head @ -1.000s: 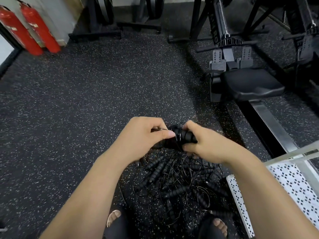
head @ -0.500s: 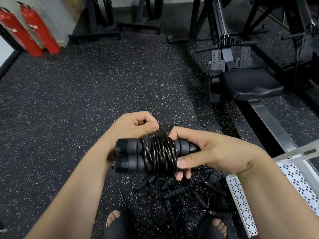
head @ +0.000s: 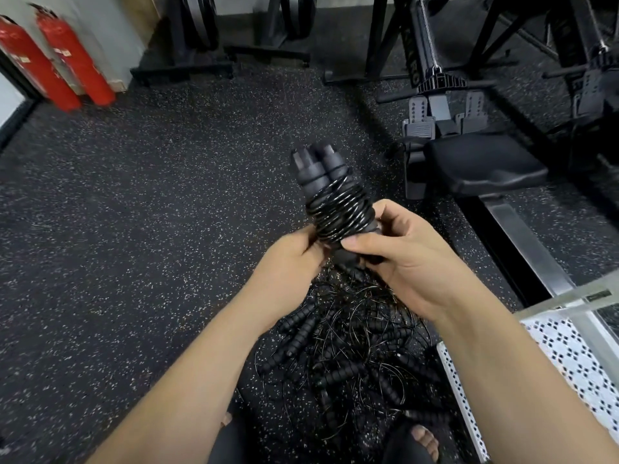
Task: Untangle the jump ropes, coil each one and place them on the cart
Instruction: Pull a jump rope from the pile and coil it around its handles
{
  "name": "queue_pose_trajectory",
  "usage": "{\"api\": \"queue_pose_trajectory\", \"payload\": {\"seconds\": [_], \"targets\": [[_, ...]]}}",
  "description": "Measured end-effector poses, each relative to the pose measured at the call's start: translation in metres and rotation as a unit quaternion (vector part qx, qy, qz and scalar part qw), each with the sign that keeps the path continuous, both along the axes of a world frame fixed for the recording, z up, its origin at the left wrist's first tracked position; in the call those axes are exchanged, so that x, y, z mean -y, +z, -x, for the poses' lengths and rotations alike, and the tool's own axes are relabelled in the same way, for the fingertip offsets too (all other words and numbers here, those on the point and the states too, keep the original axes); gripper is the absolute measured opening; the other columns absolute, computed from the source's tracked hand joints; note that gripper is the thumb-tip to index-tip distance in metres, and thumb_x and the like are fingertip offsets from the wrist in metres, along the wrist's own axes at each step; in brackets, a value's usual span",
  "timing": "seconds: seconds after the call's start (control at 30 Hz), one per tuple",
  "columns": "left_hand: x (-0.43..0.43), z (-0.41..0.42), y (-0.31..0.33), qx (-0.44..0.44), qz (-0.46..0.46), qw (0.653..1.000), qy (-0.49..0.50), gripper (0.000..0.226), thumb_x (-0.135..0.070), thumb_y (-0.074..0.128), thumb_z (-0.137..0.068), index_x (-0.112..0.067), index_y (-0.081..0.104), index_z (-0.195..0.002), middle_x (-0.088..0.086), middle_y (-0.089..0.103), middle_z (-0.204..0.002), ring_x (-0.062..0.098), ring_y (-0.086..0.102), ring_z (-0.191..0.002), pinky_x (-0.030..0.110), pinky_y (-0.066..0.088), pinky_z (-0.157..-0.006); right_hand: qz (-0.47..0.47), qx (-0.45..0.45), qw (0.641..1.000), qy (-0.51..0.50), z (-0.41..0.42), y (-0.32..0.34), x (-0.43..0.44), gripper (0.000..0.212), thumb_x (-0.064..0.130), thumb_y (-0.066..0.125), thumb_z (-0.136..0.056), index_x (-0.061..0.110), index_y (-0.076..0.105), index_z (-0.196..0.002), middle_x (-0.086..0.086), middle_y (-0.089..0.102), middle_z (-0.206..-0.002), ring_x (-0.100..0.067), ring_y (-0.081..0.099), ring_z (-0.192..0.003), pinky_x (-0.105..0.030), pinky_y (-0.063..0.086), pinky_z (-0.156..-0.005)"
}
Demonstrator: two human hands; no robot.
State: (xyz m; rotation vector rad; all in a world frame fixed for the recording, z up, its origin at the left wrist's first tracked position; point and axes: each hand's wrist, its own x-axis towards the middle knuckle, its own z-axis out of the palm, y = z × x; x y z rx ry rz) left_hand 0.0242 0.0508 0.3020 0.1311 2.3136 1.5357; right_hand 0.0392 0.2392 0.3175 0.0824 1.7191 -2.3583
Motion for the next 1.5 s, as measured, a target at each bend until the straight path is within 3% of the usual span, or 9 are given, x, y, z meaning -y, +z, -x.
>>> {"api": "queue_pose_trajectory", "payload": {"seconds": [0.23, 0.4, 0.5, 0.57, 0.77, 0.9, 1.1, 1.27, 1.5], "targets": [[-0.001, -0.002, 0.002, -0.002, 0.026, 1.000, 0.009, 0.038, -0.020, 0.048, -0.113, -0.039, 0.057, -0.081, -0.028, 0.056, -0.055, -0.007, 0.049, -0.055, 0.025, 0.034, -0.063, -0.117, -0.020, 0.991, -0.063, 0.002, -0.008, 0.001, 0.038, -0.009, 0.089, -0.077, 0.006, 0.066, -0.104, -0.015, 0.073, -0.097, -0.019, 0.069, -0.087, -0.035, 0.062, -0.085], [-0.001, -0.003, 0.000, 0.021, 0.010, 1.000, 0.004, 0.030, -0.021, 0.048, -0.113, -0.036, 0.063, -0.092, -0.008, 0.048, -0.067, 0.015, 0.040, -0.067, 0.034, 0.035, -0.069, -0.212, -0.006, 0.976, -0.044, 0.006, -0.016, -0.001, 0.057, 0.015, 0.101, -0.063, 0.016, 0.064, -0.106, -0.014, 0.079, -0.103, -0.023, 0.072, -0.091, -0.062, 0.056, -0.104], [0.002, -0.004, -0.004, 0.032, 0.039, 0.999, -0.009, 0.028, -0.020, 0.046, -0.112, -0.030, 0.067, -0.096, -0.001, 0.052, -0.073, 0.016, 0.041, -0.067, 0.033, 0.033, -0.065, -0.256, 0.011, 0.967, -0.003, 0.006, -0.015, -0.004, 0.079, 0.023, 0.102, -0.061, 0.033, 0.059, -0.126, 0.003, 0.082, -0.110, -0.019, 0.078, -0.106, -0.055, 0.054, -0.109], [0.004, -0.003, -0.004, 0.026, 0.069, 0.997, -0.011, 0.028, -0.021, 0.046, -0.111, -0.025, 0.068, -0.096, -0.006, 0.059, -0.071, 0.013, 0.044, -0.062, 0.032, 0.035, -0.061, -0.263, -0.001, 0.965, 0.016, 0.005, -0.014, -0.005, 0.072, 0.017, 0.100, -0.071, 0.036, 0.062, -0.129, 0.006, 0.081, -0.112, -0.019, 0.077, -0.108, -0.051, 0.054, -0.109], [0.003, 0.000, 0.004, -0.047, 0.048, 0.998, 0.010, 0.026, -0.024, 0.055, -0.111, -0.034, 0.078, -0.103, -0.010, 0.078, -0.082, 0.018, 0.063, -0.067, 0.039, 0.056, -0.074, -0.129, 0.008, 0.989, -0.069, 0.007, -0.016, -0.008, 0.048, 0.007, 0.093, -0.077, 0.012, 0.069, -0.118, -0.011, 0.081, -0.113, -0.035, 0.078, -0.107, -0.063, 0.057, -0.105], [0.002, -0.002, 0.002, -0.046, 0.008, 0.999, 0.014, 0.021, -0.021, 0.062, -0.109, -0.033, 0.079, -0.113, -0.014, 0.081, -0.094, 0.004, 0.068, -0.073, 0.041, 0.059, -0.089, -0.087, 0.040, 0.989, -0.117, 0.009, -0.019, -0.010, 0.040, 0.009, 0.090, -0.082, 0.015, 0.069, -0.116, -0.010, 0.081, -0.113, -0.037, 0.078, -0.108, -0.068, 0.055, -0.105], [0.003, -0.002, 0.004, 0.003, -0.069, 0.997, 0.017, 0.027, -0.015, 0.057, -0.111, -0.029, 0.077, -0.122, -0.005, 0.082, -0.100, 0.004, 0.067, -0.076, 0.034, 0.050, -0.079, -0.075, 0.043, 0.988, -0.130, 0.010, -0.023, -0.004, 0.040, 0.016, 0.092, -0.083, 0.020, 0.069, -0.115, -0.010, 0.081, -0.113, -0.034, 0.079, -0.104, -0.059, 0.060, -0.101], [0.005, -0.001, 0.001, 0.007, -0.069, 0.998, 0.007, 0.025, -0.015, 0.059, -0.110, -0.030, 0.077, -0.120, -0.005, 0.083, -0.099, 0.008, 0.072, -0.083, 0.033, 0.052, -0.079, -0.004, 0.089, 0.988, -0.127, 0.010, -0.024, -0.002, 0.035, 0.017, 0.091, -0.082, 0.021, 0.068, -0.108, -0.004, 0.080, -0.103, -0.018, 0.071, -0.084, -0.036, 0.056, -0.079], [0.009, 0.003, 0.001, 0.012, -0.062, 0.998, 0.024, 0.020, -0.015, 0.067, -0.106, -0.031, 0.078, -0.112, -0.005, 0.083, -0.094, 0.009, 0.074, -0.080, 0.028, 0.048, -0.077, 0.007, 0.104, 0.987, -0.124, 0.012, -0.024, -0.004, 0.038, 0.017, 0.091, -0.080, 0.021, 0.071, -0.113, -0.003, 0.080, -0.106, -0.017, 0.071, -0.082, -0.036, 0.056, -0.078]]}}
